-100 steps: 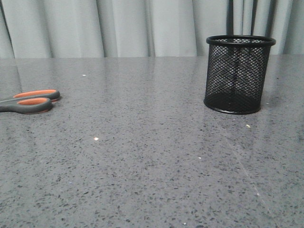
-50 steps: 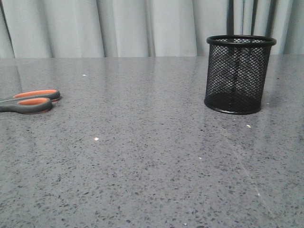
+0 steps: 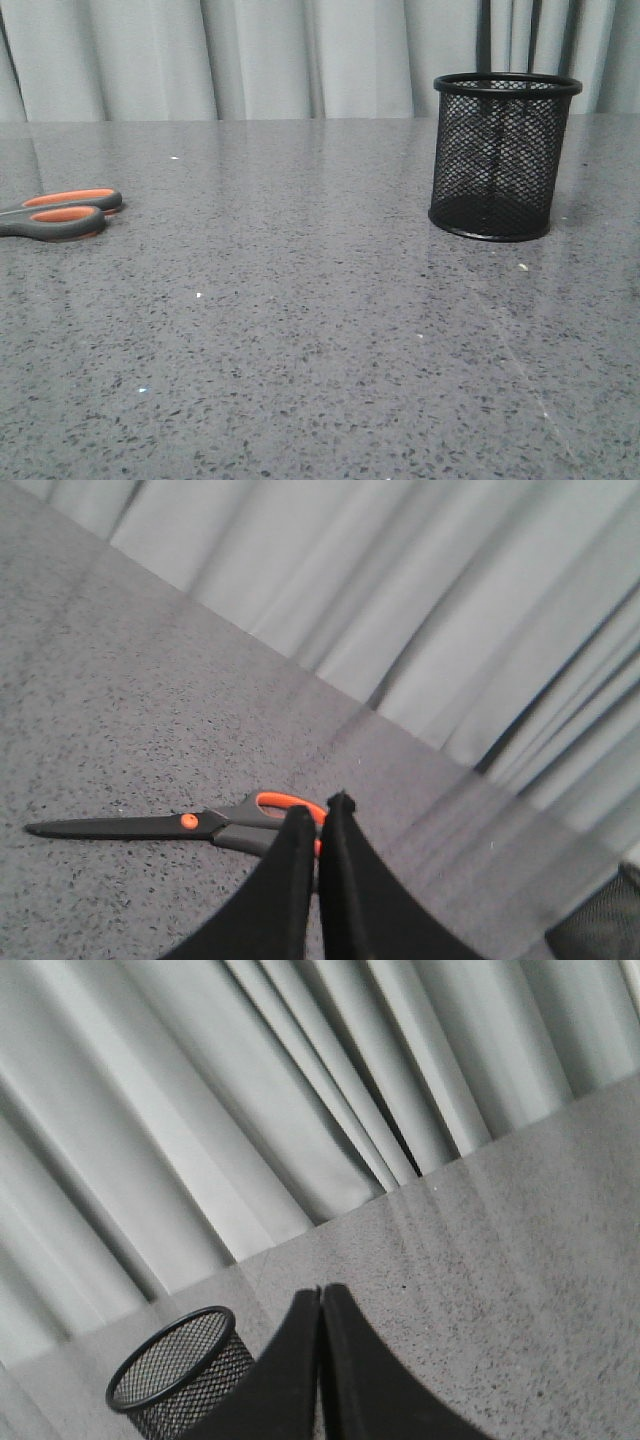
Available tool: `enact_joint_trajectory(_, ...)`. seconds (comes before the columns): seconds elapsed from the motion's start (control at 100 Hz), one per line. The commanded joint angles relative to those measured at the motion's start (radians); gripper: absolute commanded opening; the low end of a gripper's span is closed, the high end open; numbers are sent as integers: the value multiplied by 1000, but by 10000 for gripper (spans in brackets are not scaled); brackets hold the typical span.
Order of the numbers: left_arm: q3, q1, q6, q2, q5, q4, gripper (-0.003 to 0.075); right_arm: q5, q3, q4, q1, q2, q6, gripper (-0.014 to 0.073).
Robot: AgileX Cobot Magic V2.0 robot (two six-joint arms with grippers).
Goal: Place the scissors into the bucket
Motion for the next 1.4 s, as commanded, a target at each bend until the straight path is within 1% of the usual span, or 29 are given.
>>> enact_joint_trajectory(0.0,-116,-34,121,85,43,53,-19,24,-119,-95,31,69,-10,-45)
enact_joint_trajectory(0.06,-178,-63,234,137,77,53,-19,83,-184,-120,57,117,-41,-45)
enact_joint_trajectory(0.13,-246,-96,341,207,112,58,-18,153,-248,-120,94,169,-121,-45)
enact_joint_trajectory(0.22,-327,-133,428,307,149,69,-14,256,-315,-120,146,229,-203,-45)
enact_joint_trajectory(0.27,-368,-149,462,361,173,77,6,295,-345,-120,166,253,-224,-45)
enact_joint_trajectory(0.34,-426,-162,518,436,211,84,71,344,-376,-120,196,275,-238,-43)
enact_joint_trajectory(0.39,-467,-167,563,487,245,88,155,366,-391,-120,216,282,-238,-33)
enact_joint_trajectory(0.43,-503,-170,603,533,273,88,217,379,-398,-120,228,286,-238,-3)
enact_joint_trajectory(0.46,-528,-170,628,564,305,88,279,382,-402,-120,238,287,-238,36)
enact_joint_trajectory(0.48,-548,-170,643,588,326,94,302,382,-402,-120,242,287,-238,57)
enact_joint_trajectory(0.51,-575,-170,654,621,357,104,351,379,-402,-120,251,287,-238,116)
enact_joint_trajectory(0.53,-596,-170,654,647,381,119,372,379,-402,-120,255,287,-238,143)
enact_joint_trajectory(0.56,-625,-170,654,691,417,145,388,379,-402,-120,258,287,-238,217)
enact_joint_trajectory(0.6,-672,-170,654,737,477,192,391,377,-402,-120,258,287,-238,295)
enact_joint_trajectory(0.63,-703,-170,654,784,520,228,390,377,-402,-120,258,287,-238,370)
enact_joint_trajectory(0.67,-751,-170,658,831,587,281,390,377,-402,-120,258,287,-238,444)
enact_joint_trajectory(0.74,-827,-171,707,927,708,370,390,377,-402,-120,258,287,-238,512)
enact_joint_trajectory(0.85,-908,-209,759,1052,789,481,390,367,-402,-120,258,287,-238,520)
enact_joint_trajectory(0.92,-947,-228,838,1119,835,499,390,361,-402,-111,258,287,-238,520)
enact_joint_trajectory(1.02,-990,-231,967,1199,882,499,390,359,-402,-111,258,287,-238,520)
enact_joint_trajectory(1.11,-1011,-231,1015,1254,891,513,390,359,-402,-111,258,287,-238,520)
enact_joint_trajectory(1.23,-1033,-222,1029,1311,872,514,390,359,-402,-111,258,287,-238,520)
enact_joint_trajectory(1.39,-1057,-174,1146,1379,868,426,389,360,-402,-105,258,287,-238,520)
